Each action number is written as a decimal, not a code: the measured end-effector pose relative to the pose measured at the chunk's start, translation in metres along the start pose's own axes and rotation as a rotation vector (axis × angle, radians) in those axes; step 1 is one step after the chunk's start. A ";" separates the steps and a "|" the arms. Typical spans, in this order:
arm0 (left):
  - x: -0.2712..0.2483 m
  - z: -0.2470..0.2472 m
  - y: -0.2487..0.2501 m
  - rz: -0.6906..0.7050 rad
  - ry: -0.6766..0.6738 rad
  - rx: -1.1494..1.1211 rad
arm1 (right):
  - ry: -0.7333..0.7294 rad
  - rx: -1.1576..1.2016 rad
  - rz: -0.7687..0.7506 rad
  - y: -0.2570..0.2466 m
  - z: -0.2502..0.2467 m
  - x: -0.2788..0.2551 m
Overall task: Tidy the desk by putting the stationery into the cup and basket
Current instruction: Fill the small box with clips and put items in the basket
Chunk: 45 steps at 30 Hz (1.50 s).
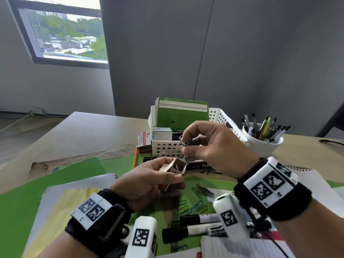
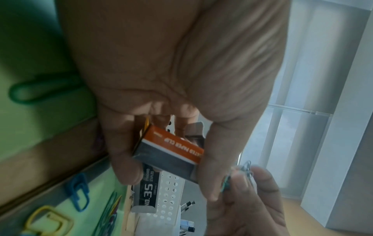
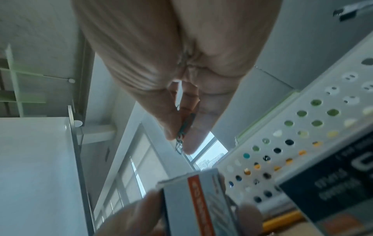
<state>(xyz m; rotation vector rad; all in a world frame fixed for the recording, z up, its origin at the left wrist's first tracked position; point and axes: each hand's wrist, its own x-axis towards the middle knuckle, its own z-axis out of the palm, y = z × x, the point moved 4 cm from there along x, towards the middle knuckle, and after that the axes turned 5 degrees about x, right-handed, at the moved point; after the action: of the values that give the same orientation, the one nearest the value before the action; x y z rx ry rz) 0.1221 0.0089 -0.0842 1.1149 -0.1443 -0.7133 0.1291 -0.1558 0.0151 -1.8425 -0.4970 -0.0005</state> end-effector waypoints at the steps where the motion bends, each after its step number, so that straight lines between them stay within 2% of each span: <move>1: 0.000 0.000 0.000 -0.001 0.003 0.000 | 0.012 -0.005 -0.012 0.002 0.004 0.001; 10: 0.003 -0.001 0.001 0.056 0.003 -0.036 | -0.016 -0.034 0.000 0.009 0.009 -0.004; 19: 0.003 -0.002 0.004 0.153 0.020 -0.033 | -0.056 -0.187 -0.008 -0.005 -0.002 -0.008; 21: 0.002 -0.002 0.005 0.167 0.019 -0.043 | -0.146 -0.296 0.042 -0.009 -0.002 -0.009; 24: 0.003 -0.006 0.008 0.200 0.039 -0.096 | -0.401 -0.534 0.226 -0.003 0.005 -0.018; 28: 0.003 -0.009 0.010 0.217 0.073 -0.151 | -0.692 -1.012 0.377 0.022 0.020 -0.044; 31: 0.003 -0.009 0.010 0.212 0.069 -0.155 | -0.731 -1.094 0.375 0.028 0.022 -0.054; 45: 0.003 -0.008 0.010 0.215 0.100 -0.161 | -0.816 -1.021 0.355 0.026 0.032 -0.059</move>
<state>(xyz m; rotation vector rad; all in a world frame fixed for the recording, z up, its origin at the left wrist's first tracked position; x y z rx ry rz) 0.1325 0.0164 -0.0798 0.9615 -0.1175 -0.4679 0.0764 -0.1526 -0.0340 -2.9000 -0.7996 0.9175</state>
